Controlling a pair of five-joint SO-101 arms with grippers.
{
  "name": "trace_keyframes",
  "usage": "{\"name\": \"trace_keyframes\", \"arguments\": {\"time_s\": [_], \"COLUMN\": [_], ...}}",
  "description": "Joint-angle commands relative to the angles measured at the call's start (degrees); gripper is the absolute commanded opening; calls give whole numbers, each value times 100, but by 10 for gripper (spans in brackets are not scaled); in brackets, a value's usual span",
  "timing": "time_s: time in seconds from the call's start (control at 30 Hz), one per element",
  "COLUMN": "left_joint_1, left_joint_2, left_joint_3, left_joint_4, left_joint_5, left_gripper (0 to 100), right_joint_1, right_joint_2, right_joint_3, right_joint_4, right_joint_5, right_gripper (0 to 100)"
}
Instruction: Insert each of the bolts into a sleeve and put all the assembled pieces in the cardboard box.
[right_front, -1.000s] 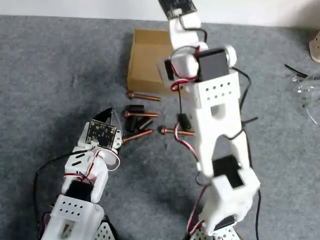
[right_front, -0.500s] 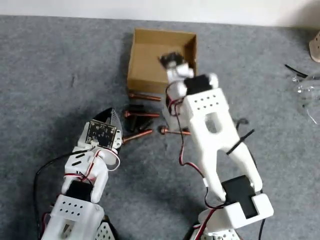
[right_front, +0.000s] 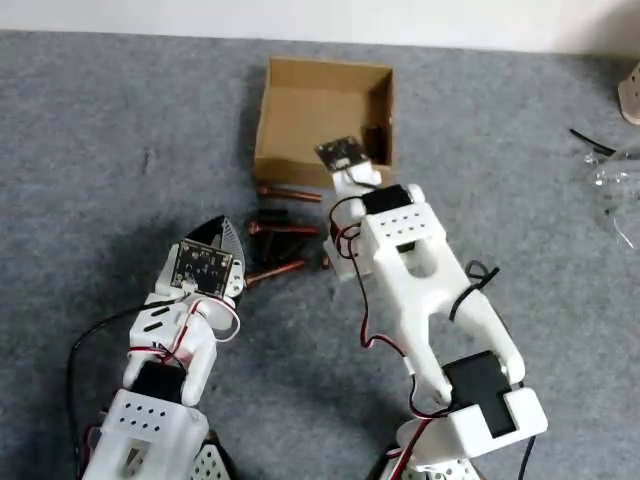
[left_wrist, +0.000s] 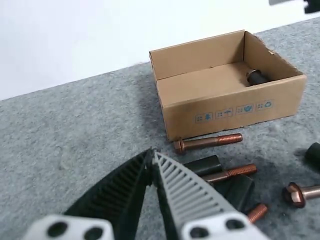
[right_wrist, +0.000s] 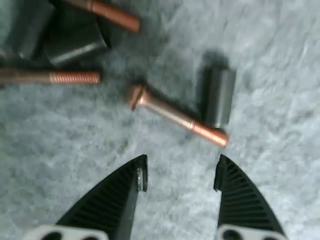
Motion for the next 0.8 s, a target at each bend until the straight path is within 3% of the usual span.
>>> {"name": "trace_keyframes", "arguments": {"time_s": [0.0, 0.2, 0.43, 0.77], "left_joint_1": [-57, -57, -48, -31], "left_joint_2": [31, 31, 31, 31], "left_joint_3": [-321, -321, -330, -330], "left_joint_4": [-123, -123, -123, -123], "left_joint_5": [-26, -26, -26, -26], "left_gripper": [7, 7, 7, 7], "right_joint_1": [-40, 171, 708, 725], "right_joint_2": [-268, -127, 1270, 1851], "right_joint_3": [-22, -13, -224, -840], "right_joint_4": [-488, -629, -919, -1015], "right_joint_5": [-18, -44, -18, -44], "right_gripper": [198, 198, 198, 198]}}
